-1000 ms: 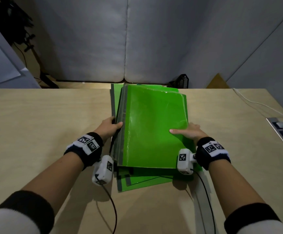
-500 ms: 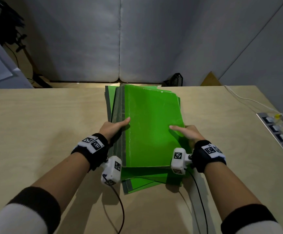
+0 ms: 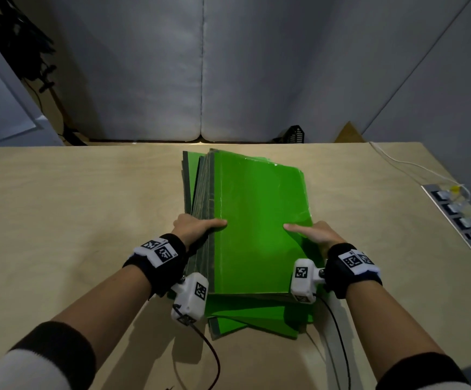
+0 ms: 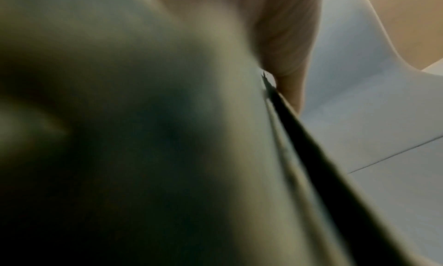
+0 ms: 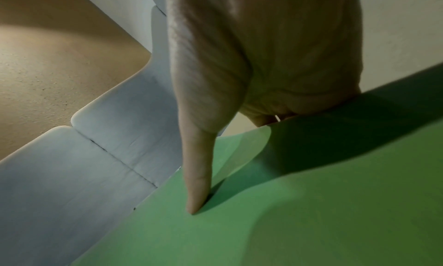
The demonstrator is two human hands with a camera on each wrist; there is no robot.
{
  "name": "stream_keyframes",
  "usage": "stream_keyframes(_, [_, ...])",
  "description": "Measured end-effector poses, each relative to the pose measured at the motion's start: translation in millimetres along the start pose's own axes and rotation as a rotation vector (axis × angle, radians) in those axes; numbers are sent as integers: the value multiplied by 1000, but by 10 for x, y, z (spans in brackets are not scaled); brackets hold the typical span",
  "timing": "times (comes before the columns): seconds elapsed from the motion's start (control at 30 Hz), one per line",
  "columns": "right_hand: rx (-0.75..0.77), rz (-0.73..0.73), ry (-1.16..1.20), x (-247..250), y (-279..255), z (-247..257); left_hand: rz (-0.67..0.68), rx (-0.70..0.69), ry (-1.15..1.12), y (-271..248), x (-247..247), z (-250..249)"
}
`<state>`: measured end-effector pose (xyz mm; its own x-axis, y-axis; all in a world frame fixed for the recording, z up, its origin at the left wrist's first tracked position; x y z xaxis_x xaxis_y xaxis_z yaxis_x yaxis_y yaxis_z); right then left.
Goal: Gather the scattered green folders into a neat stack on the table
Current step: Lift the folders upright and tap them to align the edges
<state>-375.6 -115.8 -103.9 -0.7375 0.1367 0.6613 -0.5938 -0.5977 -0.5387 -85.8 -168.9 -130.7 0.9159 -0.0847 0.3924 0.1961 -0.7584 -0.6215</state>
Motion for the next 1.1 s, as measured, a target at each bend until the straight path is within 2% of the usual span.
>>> stream_keyframes(0.13, [12,-25,13,-33,-167,-149,37,-8,-118,-121,12,89])
stream_keyframes(0.27, [29,-16,31,-77,-325,-223,37,30,-104,-175,56,273])
stream_keyframes(0.43, [89,25,52,-117,-435,-307,7,-125,-278,-261,110,354])
stream_keyframes(0.53, [119,48,120,-145,-248,-386,13,-180,-357,-481,232,250])
stream_keyframes(0.7, [107,45,319,-20,-722,-194,13,-252,-447,-577,351,131])
stream_keyframes(0.9, [131,50,473,-30,-743,-128,-1,-316,-514,-710,473,-11])
stream_keyframes(1.1, [272,21,667,130,-832,152,-122,-481,-465,-809,755,-315])
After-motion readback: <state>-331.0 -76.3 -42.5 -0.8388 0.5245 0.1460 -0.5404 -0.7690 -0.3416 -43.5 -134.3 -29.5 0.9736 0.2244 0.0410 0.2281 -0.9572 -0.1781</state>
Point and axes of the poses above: each hand's wrist, its own y-axis towards the middle knuckle, its own x-axis out of the back of the hand, z = x × y, the point moved 9 cm from there along y, towards the middle knuckle, and after that the axes turned 13 degrees about -z, right-handed, at the moved point
